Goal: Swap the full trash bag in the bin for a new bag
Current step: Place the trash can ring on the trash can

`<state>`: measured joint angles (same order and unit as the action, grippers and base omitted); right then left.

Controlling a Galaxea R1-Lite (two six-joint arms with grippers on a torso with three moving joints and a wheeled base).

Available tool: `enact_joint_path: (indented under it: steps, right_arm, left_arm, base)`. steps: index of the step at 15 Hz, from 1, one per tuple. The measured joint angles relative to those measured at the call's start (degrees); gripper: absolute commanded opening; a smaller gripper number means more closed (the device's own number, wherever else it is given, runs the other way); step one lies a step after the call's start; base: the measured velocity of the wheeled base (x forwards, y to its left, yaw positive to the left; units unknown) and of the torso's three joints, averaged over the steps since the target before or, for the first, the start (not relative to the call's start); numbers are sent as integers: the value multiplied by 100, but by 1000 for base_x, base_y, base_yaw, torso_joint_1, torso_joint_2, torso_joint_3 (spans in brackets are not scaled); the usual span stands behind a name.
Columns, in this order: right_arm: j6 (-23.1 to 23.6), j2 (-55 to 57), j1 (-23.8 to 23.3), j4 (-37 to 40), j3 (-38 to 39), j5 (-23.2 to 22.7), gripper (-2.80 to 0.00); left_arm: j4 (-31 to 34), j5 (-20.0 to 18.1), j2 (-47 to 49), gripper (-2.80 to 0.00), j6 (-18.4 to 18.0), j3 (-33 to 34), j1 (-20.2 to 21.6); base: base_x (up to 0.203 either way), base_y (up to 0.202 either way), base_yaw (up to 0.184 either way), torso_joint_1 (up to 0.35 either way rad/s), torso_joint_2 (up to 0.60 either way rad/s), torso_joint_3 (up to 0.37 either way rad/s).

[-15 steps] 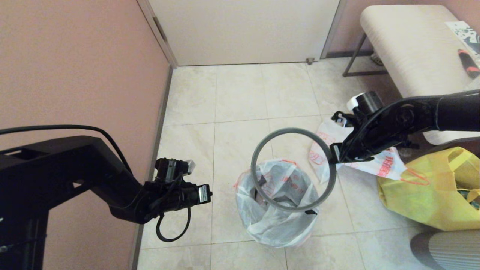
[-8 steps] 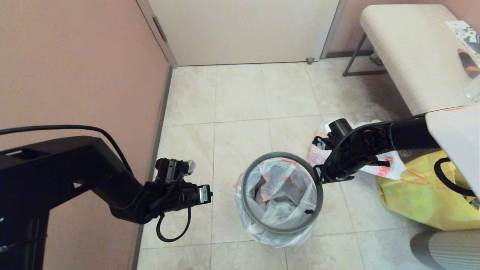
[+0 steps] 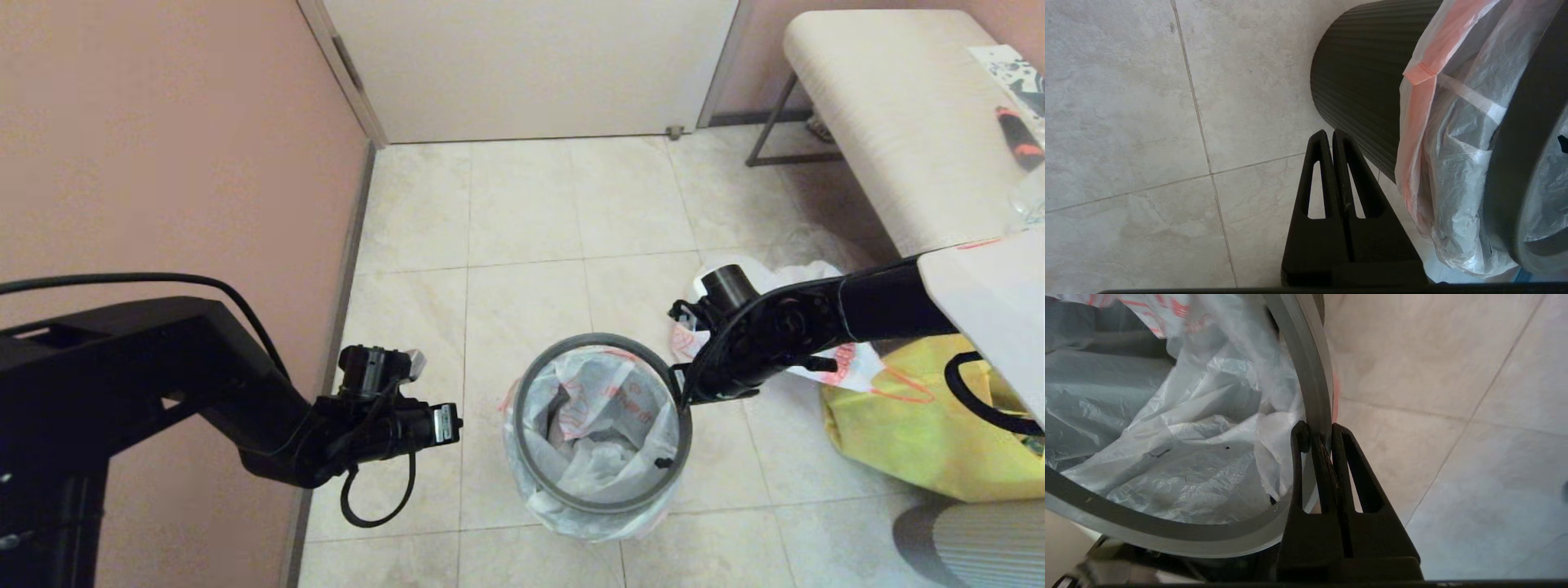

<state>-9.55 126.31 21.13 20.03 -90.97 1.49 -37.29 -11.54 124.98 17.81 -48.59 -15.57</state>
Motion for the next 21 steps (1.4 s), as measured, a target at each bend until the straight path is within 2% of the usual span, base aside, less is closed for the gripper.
enact_joint_path:
  steps: [5,13,18,19,20,21]
  right_arm:
    - [2,-236,282,-769,771,346,-280]
    - [30,7,389,-1228,817,725,-280]
    - [91,238,471,-1809,801,1219,-280]
    - [107,277,503,-1888,811,1248,-102]
    - [150,306,536,-1997,817,1253,0]
    - [168,335,574,-2057,841,1257,0]
  left_arm:
    - [-1,0,0,-280,0,0,0]
    - [-2,11,2,-280,1,0,0]
    - [-2,10,2,-280,-2,0,0]
    - [-2,11,2,-280,-2,0,0]
    - [-2,9,2,-280,-1,0,0]
    - [-5,9,2,-280,-1,0,0]
  base:
    - [0,0,0,0,0,0]
    - [0,0,0,0,0,0]
    - [0,0,0,0,0,0]
    - [0,0,0,0,0,0]
    - [0,0,0,0,0,0]
    - [0,0,0,0,0,0]
